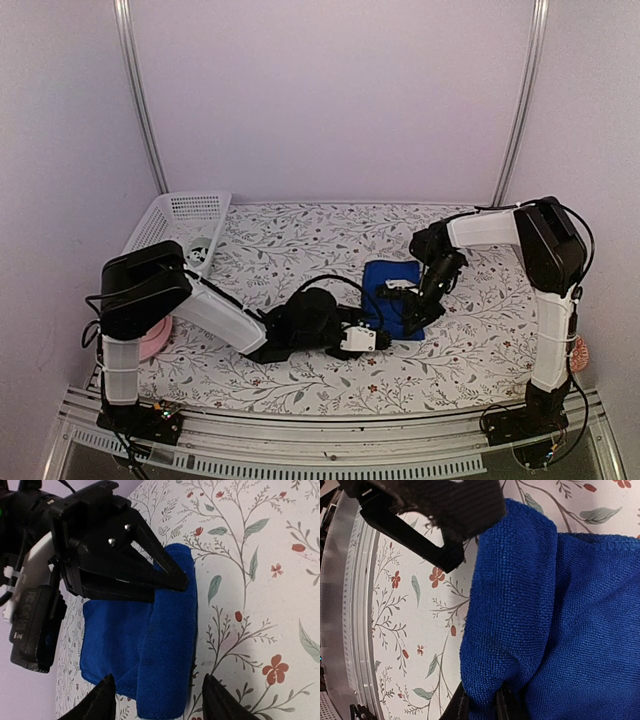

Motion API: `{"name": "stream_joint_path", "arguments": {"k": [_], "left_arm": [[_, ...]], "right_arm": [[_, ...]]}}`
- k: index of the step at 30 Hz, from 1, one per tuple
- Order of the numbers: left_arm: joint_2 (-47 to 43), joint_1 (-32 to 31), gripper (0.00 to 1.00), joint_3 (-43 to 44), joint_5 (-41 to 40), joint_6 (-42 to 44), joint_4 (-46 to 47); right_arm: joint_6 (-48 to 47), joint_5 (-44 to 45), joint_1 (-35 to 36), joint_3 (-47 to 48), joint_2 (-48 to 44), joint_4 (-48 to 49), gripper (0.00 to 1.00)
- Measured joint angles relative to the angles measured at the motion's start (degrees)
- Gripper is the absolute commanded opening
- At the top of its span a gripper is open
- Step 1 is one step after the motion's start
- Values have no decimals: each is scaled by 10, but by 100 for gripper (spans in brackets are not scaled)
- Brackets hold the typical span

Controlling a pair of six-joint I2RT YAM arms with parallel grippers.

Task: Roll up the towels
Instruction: Roll the towel at the center of the board.

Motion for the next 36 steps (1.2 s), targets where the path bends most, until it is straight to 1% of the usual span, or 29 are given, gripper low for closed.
{"name": "stream_joint_path", "arguments": {"k": [3, 7, 13, 16, 19, 23, 27, 28, 33, 36], "left_arm": [[0, -5, 57, 0, 1, 15, 0], [10, -10, 52, 0, 1, 27, 3], [36, -11, 51, 8, 0, 36, 6], [45, -11, 49, 20, -6, 37, 8], [56, -11, 40, 33, -16, 38, 9], [68, -11, 20, 43, -23, 40, 10], [72, -12, 2, 45, -22, 41, 2], [72, -12, 0, 46, -23, 44, 0], [72, -12, 0, 58, -19, 34, -24], [72, -12, 0, 72, -15, 19, -49]], "right_arm": [[-2, -13, -5, 2, 9, -15, 22], [-2, -24, -11, 3, 16, -22, 22], [-1, -31, -17, 3, 19, -26, 23], [0, -31, -19, 3, 19, -27, 23], [0, -31, -21, 3, 19, -29, 23], [2, -31, -21, 3, 19, -29, 24], [7, -30, -24, 3, 19, -31, 30], [7, -29, -24, 3, 19, -31, 32], [11, -24, -24, 2, 11, -32, 43], [12, -5, -25, -13, -24, -16, 49]]}}
